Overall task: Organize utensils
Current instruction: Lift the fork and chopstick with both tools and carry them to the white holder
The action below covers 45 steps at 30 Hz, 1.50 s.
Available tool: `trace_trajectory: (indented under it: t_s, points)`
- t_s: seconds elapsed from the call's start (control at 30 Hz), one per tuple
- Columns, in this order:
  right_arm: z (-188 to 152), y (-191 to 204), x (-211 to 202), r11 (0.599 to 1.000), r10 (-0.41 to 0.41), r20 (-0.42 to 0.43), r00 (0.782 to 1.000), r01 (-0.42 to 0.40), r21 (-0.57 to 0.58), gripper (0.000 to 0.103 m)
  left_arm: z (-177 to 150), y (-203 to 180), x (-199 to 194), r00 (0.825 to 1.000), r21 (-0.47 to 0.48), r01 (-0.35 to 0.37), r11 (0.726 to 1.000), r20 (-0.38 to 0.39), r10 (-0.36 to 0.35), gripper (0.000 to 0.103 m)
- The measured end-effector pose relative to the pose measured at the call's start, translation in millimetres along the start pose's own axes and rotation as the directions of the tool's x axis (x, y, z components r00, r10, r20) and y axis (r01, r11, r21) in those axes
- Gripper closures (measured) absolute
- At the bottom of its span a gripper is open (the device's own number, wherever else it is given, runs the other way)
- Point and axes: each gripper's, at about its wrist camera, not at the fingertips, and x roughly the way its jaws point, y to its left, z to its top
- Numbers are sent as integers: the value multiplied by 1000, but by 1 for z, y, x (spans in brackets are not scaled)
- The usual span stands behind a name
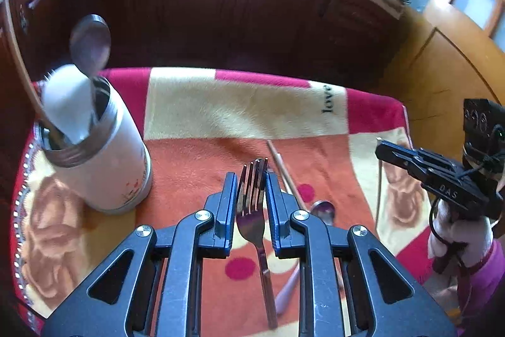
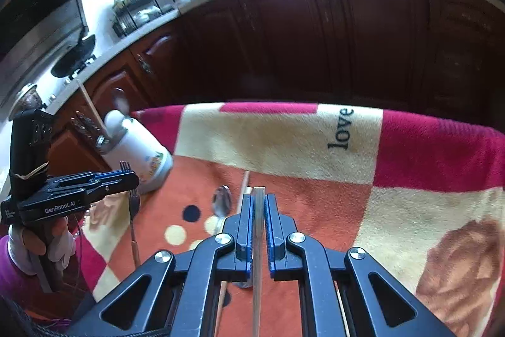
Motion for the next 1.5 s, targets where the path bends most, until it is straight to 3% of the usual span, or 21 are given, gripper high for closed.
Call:
trace_trajectory:
  t_s: [0.17,0.2,0.5,0.63,0.83,1.17,1.37,1.5]
  points:
    - [-4,18,-24,1000,2,44,999,-1,-29,97,-15,-17,-37,999,58,-1,998,46,-1,88]
    - [-5,22,-29,999,1,53,999,1,-34,97,-17,-21,-38,999,65,-7,998,50,4,99]
    - [-7,40,-59,997,15,110,994,-7,-72,97,-37,-24,-63,997,49,-9,999,71,6,100]
    - [0,52,-72,995,38,135,990,-25,-94,97,-32,-23,-84,995,38,13,999,101,-17,101]
    - [26,75,-83,991,93,186,978,-73,-111,97,-8,-14,-123,980,37,-8,999,197,0,101]
    - [83,145,-50,973,178,235,955,-136,-186,97,54,51,-184,918,-67,-153,986,359,167,101]
    - [128,190,-22,962,228,302,926,-167,-214,97,82,88,-191,874,-118,-245,962,403,272,101]
    - [155,214,5,962,241,347,906,-177,-208,97,92,102,-181,833,-120,-331,936,429,350,101]
